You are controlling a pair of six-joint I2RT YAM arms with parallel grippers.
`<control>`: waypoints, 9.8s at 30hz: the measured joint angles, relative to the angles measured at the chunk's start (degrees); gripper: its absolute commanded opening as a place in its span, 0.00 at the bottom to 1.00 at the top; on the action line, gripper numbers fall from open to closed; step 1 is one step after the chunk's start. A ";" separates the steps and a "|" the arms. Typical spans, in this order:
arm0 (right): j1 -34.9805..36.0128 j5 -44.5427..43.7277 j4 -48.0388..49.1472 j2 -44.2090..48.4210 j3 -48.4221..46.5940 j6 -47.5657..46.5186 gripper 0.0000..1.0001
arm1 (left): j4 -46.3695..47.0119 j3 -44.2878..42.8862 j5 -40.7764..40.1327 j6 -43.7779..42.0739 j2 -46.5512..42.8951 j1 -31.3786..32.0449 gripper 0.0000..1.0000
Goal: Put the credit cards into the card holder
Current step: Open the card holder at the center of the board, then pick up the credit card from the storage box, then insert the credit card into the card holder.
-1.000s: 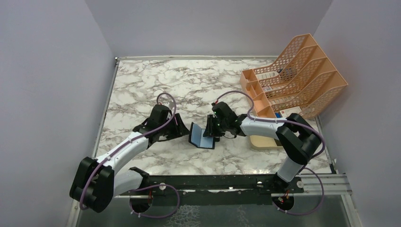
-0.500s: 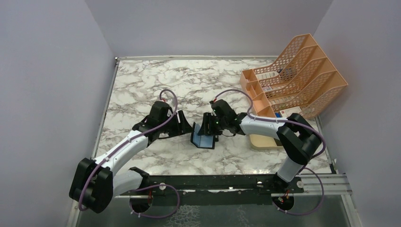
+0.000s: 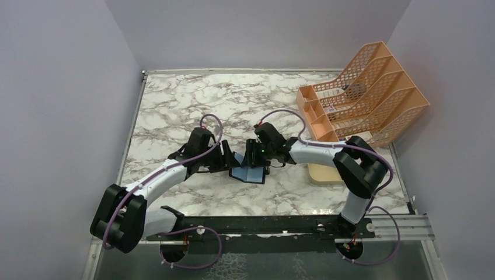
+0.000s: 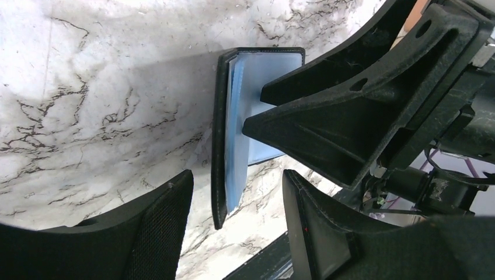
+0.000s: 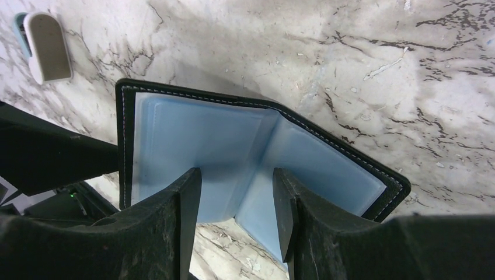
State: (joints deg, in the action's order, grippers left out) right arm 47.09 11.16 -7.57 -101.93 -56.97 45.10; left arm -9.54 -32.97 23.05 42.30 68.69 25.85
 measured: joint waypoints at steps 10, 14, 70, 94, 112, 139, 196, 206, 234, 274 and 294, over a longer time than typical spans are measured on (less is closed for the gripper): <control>0.87 -2.78 -1.64 -0.39 -0.61 -0.57 0.46 | 3.21 1.40 0.15 -0.07 3.93 0.00 0.24; 0.92 -3.15 -1.68 -0.37 -0.59 -1.38 0.46 | 3.54 2.14 0.00 -0.26 5.42 -0.02 0.06; -6.58 -37.48 -43.74 20.31 -9.25 -10.73 0.46 | -13.00 -8.50 7.32 -16.65 0.85 0.04 0.00; -21.33 -48.48 -38.66 26.64 1.77 -44.74 0.49 | -14.62 -8.50 7.56 -18.29 -0.59 5.31 0.00; -23.56 -44.48 -34.40 28.06 16.22 -57.59 0.49 | -15.02 -8.50 7.54 -18.49 -2.27 5.40 0.00; -23.96 -52.02 -32.26 28.72 18.69 -60.85 0.39 | -15.06 -8.50 7.45 -18.47 -4.37 5.40 0.00; -23.96 -8.37 -29.31 41.51 -3.67 -44.33 0.01 | -1.07 -2.34 8.50 -3.50 -2.19 5.40 0.00; -23.96 6.38 -11.37 41.70 9.77 -13.29 0.01 | 18.36 5.07 7.72 10.43 5.31 5.40 0.02; -10.32 3.63 4.42 20.46 20.13 1.46 0.01 | 21.18 10.73 1.97 13.46 8.24 8.00 0.38; -10.34 1.07 10.58 21.18 23.54 -0.87 0.01 | 23.63 10.75 0.94 8.90 10.08 8.02 0.00; -10.34 4.04 18.62 22.75 25.44 -3.43 0.01 | 18.64 8.26 0.92 3.61 11.61 8.02 0.00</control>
State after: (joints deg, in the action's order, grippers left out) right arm 36.75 15.20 11.05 -79.18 -31.53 41.67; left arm 9.10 -24.71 23.97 45.91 80.29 33.87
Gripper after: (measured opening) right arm 0.014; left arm 0.012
